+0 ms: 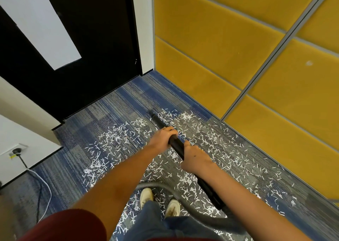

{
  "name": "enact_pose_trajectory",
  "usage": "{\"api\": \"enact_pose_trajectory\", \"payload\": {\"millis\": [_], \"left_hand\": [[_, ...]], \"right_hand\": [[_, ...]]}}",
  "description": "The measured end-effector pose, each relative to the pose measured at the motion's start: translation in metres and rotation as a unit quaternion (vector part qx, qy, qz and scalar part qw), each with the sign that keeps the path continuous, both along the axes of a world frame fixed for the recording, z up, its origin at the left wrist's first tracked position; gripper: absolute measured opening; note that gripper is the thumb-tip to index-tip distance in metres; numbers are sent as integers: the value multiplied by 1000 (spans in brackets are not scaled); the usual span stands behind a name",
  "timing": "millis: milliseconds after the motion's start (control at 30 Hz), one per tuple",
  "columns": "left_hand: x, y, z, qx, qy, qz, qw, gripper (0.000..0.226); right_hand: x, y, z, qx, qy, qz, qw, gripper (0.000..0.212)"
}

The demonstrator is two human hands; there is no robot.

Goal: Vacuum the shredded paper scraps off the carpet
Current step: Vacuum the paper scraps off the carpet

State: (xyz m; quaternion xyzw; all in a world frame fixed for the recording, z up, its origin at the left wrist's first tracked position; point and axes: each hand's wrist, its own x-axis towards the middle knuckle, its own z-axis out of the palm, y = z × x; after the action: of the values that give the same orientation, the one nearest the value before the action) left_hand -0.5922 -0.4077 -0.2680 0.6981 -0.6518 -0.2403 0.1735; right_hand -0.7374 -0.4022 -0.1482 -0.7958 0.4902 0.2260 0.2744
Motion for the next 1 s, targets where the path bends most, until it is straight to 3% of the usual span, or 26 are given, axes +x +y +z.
{"api": "enact_pose_trajectory", "payload": {"millis": [533,1000], "left_hand": [[-41,24,-7,9,22,-1,1000,41],[11,84,-9,-6,12,76,997,36]], "right_hand": [[-36,34,3,-23,20,6,1000,44],[9,64,0,-8,1,90,996,39]]}}
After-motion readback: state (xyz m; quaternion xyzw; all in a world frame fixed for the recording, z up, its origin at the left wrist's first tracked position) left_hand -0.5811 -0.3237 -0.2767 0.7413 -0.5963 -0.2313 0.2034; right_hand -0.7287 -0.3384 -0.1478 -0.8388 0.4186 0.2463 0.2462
